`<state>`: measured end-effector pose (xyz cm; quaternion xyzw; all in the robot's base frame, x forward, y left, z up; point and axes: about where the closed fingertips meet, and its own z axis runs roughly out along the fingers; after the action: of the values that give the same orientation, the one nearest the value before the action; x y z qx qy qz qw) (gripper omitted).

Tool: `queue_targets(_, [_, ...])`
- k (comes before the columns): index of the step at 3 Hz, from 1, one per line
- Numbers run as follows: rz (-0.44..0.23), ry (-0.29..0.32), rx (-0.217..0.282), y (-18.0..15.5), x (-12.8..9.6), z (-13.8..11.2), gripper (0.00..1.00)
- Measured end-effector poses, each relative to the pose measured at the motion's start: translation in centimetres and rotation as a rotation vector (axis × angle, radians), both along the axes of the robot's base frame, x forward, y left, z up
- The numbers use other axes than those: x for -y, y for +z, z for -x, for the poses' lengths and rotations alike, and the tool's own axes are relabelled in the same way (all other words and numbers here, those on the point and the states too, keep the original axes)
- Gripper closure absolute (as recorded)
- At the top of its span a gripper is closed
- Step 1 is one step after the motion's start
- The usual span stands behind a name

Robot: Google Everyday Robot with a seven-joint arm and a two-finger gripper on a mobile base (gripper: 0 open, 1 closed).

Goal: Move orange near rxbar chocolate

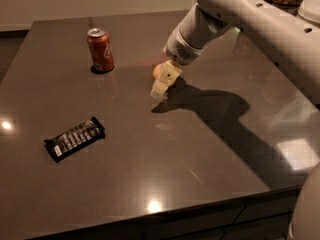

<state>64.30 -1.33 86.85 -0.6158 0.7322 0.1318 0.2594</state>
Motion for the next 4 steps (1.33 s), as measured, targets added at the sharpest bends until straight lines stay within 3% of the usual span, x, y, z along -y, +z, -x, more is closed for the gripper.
queue_targets(2, [0.008, -0.003, -0.001, -0.96, 0.55, -1.6, 0.17])
queue_targets(3, [0.02, 0.004, 0.004, -0.96, 0.87, -1.67, 0.48])
queue_targets(4, [0.024, 0.035, 0.008, -0.76, 0.36, -1.0, 0.71])
